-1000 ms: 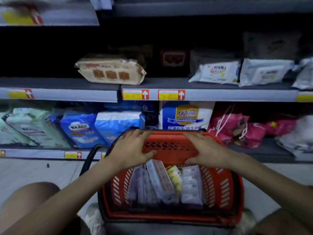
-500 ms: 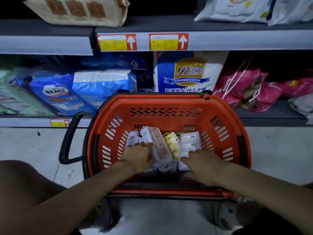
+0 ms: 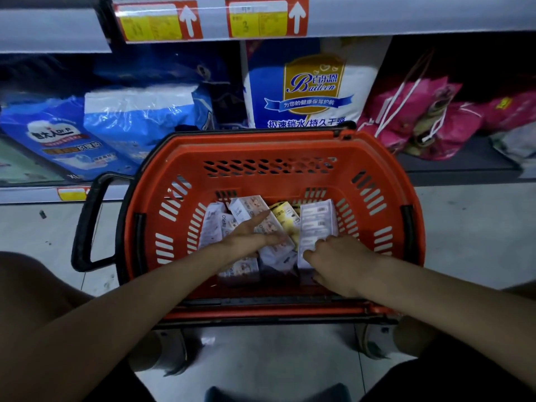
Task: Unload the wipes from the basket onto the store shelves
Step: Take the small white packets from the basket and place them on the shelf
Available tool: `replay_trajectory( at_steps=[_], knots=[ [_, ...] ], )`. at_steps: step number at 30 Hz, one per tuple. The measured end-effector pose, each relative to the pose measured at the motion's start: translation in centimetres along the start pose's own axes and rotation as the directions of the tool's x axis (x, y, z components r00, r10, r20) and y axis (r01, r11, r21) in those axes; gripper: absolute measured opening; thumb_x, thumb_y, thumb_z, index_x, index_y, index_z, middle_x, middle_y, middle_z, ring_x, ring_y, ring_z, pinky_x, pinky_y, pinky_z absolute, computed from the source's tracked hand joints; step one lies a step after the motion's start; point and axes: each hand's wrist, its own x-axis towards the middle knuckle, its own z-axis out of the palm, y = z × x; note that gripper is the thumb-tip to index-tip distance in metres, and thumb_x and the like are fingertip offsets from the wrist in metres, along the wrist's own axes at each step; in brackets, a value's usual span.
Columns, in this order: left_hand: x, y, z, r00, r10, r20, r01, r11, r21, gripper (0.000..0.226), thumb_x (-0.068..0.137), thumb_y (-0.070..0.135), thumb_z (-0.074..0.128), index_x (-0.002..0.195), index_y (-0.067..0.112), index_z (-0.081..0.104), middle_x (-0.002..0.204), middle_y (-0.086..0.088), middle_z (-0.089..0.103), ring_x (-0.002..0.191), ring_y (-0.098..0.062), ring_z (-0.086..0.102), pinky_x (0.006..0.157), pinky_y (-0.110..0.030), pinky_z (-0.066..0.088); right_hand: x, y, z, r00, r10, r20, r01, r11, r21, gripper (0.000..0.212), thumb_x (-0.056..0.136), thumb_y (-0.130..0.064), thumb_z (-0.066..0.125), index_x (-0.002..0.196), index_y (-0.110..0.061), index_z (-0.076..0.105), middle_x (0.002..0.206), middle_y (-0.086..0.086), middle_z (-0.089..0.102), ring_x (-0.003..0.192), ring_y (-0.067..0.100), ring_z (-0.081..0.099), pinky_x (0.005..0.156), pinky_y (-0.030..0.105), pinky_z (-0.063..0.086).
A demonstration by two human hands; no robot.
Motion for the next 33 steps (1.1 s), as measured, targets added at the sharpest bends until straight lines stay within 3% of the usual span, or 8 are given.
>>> replay_trajectory(
  at_steps=[5, 8, 13, 17, 20, 23, 27, 33],
  knots=[
    [1.4, -0.6, -0.1, 0.999, -0.039, 0.012, 0.041, 0.986, -0.163, 0.097, 0.07, 0.047, 0.092, 0.155, 0.038, 0.045, 0.162, 0.0, 0.044, 0.144, -0.026, 0.047, 0.116, -0.044, 0.043, -0.2, 0.1, 0.1, 1.0, 0.007, -0.018, -0.006, 1.0, 0.013, 0.042, 0.104, -0.04, 0.049, 0.14, -0.018, 0.051, 0.137, 0.014, 0.057, 0.121, 0.035, 0.057, 0.092, 0.039, 0.046],
    [2.0, -0.4, -0.4, 0.999, -0.047, 0.027, 0.052, 0.972, -0.228, 0.08, 0.086, 0.039, 0.082, 0.157, 0.033, 0.045, 0.162, -0.002, 0.042, 0.147, -0.029, 0.042, 0.115, -0.042, 0.041, -0.3, 0.2, 0.1, 1.0, 0.005, -0.017, -0.005, 1.0, 0.021, 0.043, 0.104, -0.039, 0.049, 0.141, -0.018, 0.05, 0.137, 0.014, 0.057, 0.121, 0.035, 0.056, 0.091, 0.04, 0.047],
    [2.1, -0.1, -0.4, 0.991, -0.126, 0.049, 0.132, 0.981, -0.143, 0.077, 0.093, 0.034, 0.078, 0.159, 0.035, 0.039, 0.132, 0.006, 0.058, 0.119, -0.023, 0.063, 0.1, -0.044, 0.054, -0.4, 0.3, 0.1, 1.0, 0.005, -0.02, -0.004, 1.0, 0.028, 0.041, 0.103, -0.038, 0.049, 0.139, -0.018, 0.052, 0.136, 0.014, 0.057, 0.12, 0.034, 0.057, 0.089, 0.04, 0.046],
    [1.5, 0.0, -0.4, 0.998, -0.062, -0.012, 0.062, 0.997, -0.044, 0.076, 0.093, 0.027, 0.08, 0.159, 0.027, 0.041, 0.114, 0.0, 0.07, 0.098, -0.014, 0.069, 0.075, -0.029, 0.056, -0.6, 0.4, 0.0, 1.0, 0.007, -0.025, -0.006, 0.999, 0.042, 0.042, 0.103, -0.039, 0.05, 0.139, -0.018, 0.052, 0.135, 0.013, 0.057, 0.119, 0.034, 0.057, 0.089, 0.039, 0.046],
    [1.2, 0.0, -0.3, 0.997, -0.005, -0.081, 0.002, 1.0, -0.029, 0.073, 0.087, 0.019, 0.084, 0.153, 0.014, 0.051, 0.148, -0.011, 0.059, 0.128, -0.022, 0.061, 0.108, -0.034, 0.052, -0.7, 0.4, -0.1, 1.0, 0.01, -0.027, -0.008, 0.998, 0.06, 0.043, 0.103, -0.039, 0.05, 0.14, -0.018, 0.05, 0.135, 0.013, 0.056, 0.12, 0.033, 0.056, 0.089, 0.038, 0.045],
    [0.5, 0.3, -0.6, 0.987, 0.059, -0.148, -0.066, 0.997, -0.046, 0.059, 0.089, 0.021, 0.082, 0.143, 0.006, 0.061, 0.152, -0.01, 0.055, 0.143, -0.027, 0.051, 0.118, -0.035, 0.043, -1.0, 0.5, -0.3, 1.0, 0.01, -0.029, -0.008, 0.998, 0.067, 0.046, 0.103, -0.04, 0.05, 0.143, -0.018, 0.047, 0.137, 0.013, 0.054, 0.122, 0.033, 0.054, 0.091, 0.037, 0.045],
    [-0.5, -0.1, -1.8, 0.944, 0.117, -0.309, -0.116, 0.993, 0.022, 0.029, 0.086, 0.035, 0.084, 0.111, 0.02, 0.082, 0.115, 0.0, 0.079, 0.108, -0.017, 0.074, 0.101, -0.037, 0.058, -1.0, 0.5, -0.6, 0.999, 0.015, -0.042, -0.013, 0.998, 0.063, 0.055, 0.103, -0.04, 0.05, 0.151, -0.017, 0.037, 0.142, 0.014, 0.05, 0.126, 0.034, 0.051, 0.095, 0.04, 0.045],
    [-2.3, 0.3, -2.8, 0.897, 0.215, -0.387, -0.197, 0.977, 0.086, 0.013, 0.087, 0.021, 0.084, 0.097, 0.03, 0.084, 0.105, -0.002, 0.081, 0.062, -0.002, 0.071, 0.058, -0.025, 0.059, -0.7, 0.2, -2.3, 0.973, 0.054, -0.226, 0.005, 0.968, 0.251, 0.059, 0.103, -0.05, 0.047, 0.152, -0.019, 0.034, 0.135, 0.011, 0.055, 0.121, 0.033, 0.057, 0.088, 0.042, 0.052]
  ],
)
